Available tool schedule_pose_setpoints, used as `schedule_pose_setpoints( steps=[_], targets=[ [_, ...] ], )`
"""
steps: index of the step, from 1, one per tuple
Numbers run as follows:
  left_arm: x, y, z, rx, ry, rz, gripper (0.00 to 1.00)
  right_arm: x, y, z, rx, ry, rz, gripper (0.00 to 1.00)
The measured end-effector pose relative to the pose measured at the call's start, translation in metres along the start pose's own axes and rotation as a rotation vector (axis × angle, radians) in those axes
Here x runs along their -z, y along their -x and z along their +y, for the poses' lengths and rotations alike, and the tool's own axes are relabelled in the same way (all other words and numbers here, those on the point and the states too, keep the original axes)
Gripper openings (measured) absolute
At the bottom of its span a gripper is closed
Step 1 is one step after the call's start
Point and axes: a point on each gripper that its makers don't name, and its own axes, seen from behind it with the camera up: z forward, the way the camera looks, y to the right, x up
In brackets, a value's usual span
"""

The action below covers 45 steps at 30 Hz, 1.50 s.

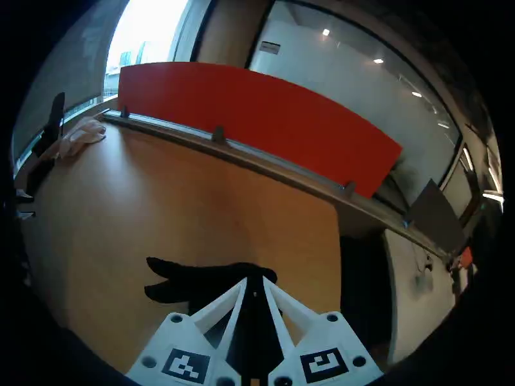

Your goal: Fold towel

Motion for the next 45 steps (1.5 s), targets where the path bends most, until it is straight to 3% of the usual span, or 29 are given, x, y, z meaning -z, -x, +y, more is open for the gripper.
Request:
schedule_pose_setpoints(
  steps=[18,33,45],
  targets=[
    [0.003,-0.001,0.004,-0.011,0.007,0.001,0.97,0.017,0.044,0.010,-0.045,0.028,-0.057,0.02],
    [0.003,-0.001,0.003,-0.016,0.011,0.002,0.97,0.030,0.103,-0.002,-0.089,0.033,-0.145,0.02],
    [0.006,0.001,0.000,-0.020,0.007,0.000,0.97,0.028,0.149,-0.004,-0.119,0.040,-0.231,0.02]
  ],
)
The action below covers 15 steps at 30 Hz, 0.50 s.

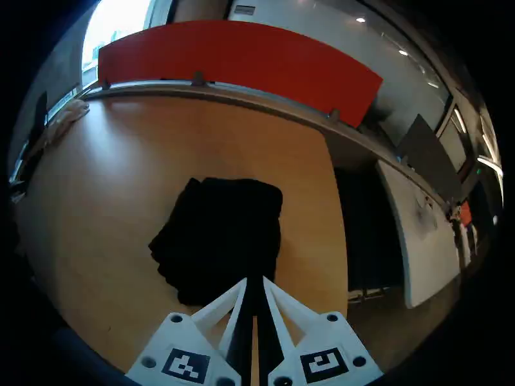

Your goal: Fold towel

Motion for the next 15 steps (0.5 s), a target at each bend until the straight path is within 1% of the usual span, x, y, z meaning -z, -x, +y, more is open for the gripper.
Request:
schedule_pose_setpoints(
  steps=[6,15],
  targets=[
    [0.002,0.002,-0.002,-0.003,-0.004,-0.003,0.97,-0.008,0.011,0.002,-0.017,0.004,-0.027,0.02],
    [0.003,0.004,-0.004,-0.001,-0.010,-0.005,0.97,-0.017,0.024,0.006,-0.019,0.009,-0.071,0.02]
  ],
)
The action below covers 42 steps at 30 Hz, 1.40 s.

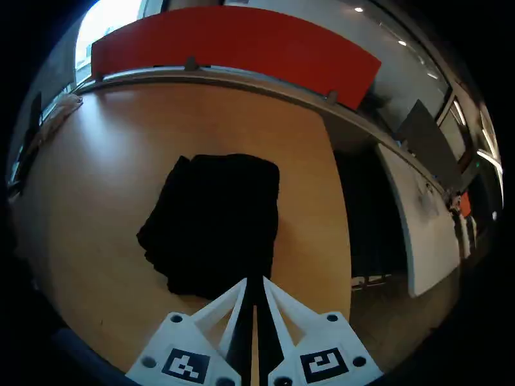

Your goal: Fold towel

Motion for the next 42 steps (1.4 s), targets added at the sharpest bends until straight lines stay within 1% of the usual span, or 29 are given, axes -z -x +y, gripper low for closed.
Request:
schedule_pose_setpoints(
  steps=[12,27,35,42],
  targets=[
    [0.005,0.006,-0.004,0.001,-0.016,-0.010,0.97,-0.022,0.020,0.003,-0.031,0.006,-0.065,0.02],
    [0.007,0.007,-0.004,-0.007,-0.027,-0.020,0.97,-0.044,0.037,0.006,-0.079,0.022,-0.112,0.02],
    [0.007,0.007,-0.002,-0.010,-0.029,-0.022,0.97,-0.051,0.043,0.003,-0.090,0.028,-0.127,0.02],
    [0.007,0.006,-0.002,-0.007,-0.031,-0.020,0.97,-0.045,0.040,0.003,-0.098,0.030,-0.110,0.03]
  ],
)
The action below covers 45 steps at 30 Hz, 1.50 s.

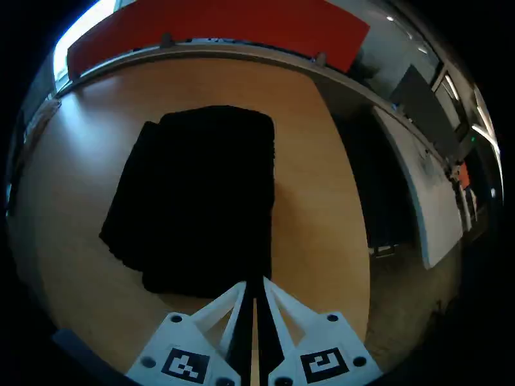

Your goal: Fold towel

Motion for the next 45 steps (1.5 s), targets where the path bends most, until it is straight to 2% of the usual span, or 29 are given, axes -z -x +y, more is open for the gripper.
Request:
schedule_pose_setpoints(
  steps=[11,15,19,21,23,29,36,45],
  targets=[
    [-0.001,-0.002,-0.001,0.005,0.001,0.005,0.97,0.017,-0.010,0.001,0.008,0.010,0.049,0.04],
    [0.000,-0.004,-0.001,0.006,0.003,0.010,0.97,0.020,-0.011,0.001,0.005,0.014,0.059,0.11],
    [0.000,-0.004,-0.001,0.007,0.005,0.012,0.97,0.024,-0.011,0.002,0.007,0.028,0.068,0.49],
    [0.000,-0.004,-0.001,0.008,0.005,0.013,0.97,0.025,-0.010,0.002,0.007,0.034,0.071,0.73],
    [0.001,-0.004,-0.001,0.008,0.005,0.013,0.97,0.026,-0.008,0.002,0.006,0.037,0.072,0.80],
    [0.002,-0.004,-0.003,0.012,0.005,0.016,0.97,0.030,-0.008,-0.002,-0.002,0.030,0.085,0.85],
    [0.003,-0.005,-0.004,0.016,0.005,0.022,0.97,0.036,-0.014,-0.005,-0.016,0.027,0.109,0.85],
    [0.003,-0.004,-0.006,0.032,0.003,0.025,0.97,0.049,-0.035,-0.009,-0.074,0.022,0.189,0.85]
  ],
)
